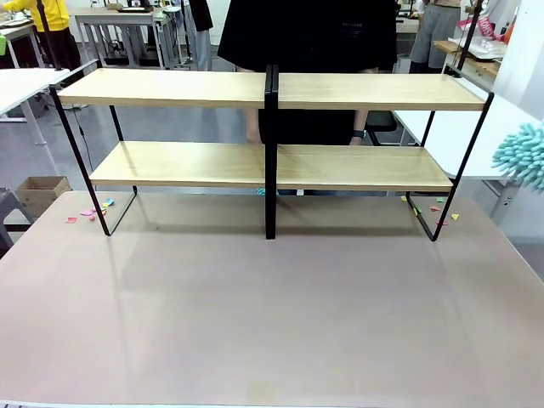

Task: Clean the shelves.
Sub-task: Clean another randomly selected level of the Shelf with the Duster.

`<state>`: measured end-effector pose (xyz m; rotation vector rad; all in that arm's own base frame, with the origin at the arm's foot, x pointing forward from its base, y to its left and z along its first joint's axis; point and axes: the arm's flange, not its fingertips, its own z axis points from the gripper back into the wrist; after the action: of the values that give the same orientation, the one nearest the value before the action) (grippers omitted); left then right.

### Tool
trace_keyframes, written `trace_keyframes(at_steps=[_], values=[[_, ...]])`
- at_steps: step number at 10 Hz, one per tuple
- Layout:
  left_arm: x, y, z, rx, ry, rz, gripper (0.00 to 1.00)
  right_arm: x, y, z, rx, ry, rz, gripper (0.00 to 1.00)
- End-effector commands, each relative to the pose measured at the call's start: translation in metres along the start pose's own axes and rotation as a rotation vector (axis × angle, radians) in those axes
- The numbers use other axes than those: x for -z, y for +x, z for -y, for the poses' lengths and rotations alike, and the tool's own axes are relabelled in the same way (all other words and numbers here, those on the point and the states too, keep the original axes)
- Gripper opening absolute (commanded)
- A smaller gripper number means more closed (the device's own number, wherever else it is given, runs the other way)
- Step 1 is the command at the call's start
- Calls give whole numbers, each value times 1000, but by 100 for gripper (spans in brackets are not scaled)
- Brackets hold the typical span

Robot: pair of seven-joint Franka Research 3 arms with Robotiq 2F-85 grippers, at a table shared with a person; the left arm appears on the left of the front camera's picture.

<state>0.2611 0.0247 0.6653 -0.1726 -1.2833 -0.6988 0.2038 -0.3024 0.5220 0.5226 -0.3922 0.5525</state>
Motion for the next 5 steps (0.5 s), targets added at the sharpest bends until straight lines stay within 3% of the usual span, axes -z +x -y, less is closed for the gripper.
trace_keyframes(at_steps=[1, 5], values=[[0, 0, 0, 2, 6, -4, 100, 12, 7, 6, 18, 34, 20, 13], [0, 0, 0, 2, 6, -4, 100, 0, 0, 0, 0, 0, 0, 13]])
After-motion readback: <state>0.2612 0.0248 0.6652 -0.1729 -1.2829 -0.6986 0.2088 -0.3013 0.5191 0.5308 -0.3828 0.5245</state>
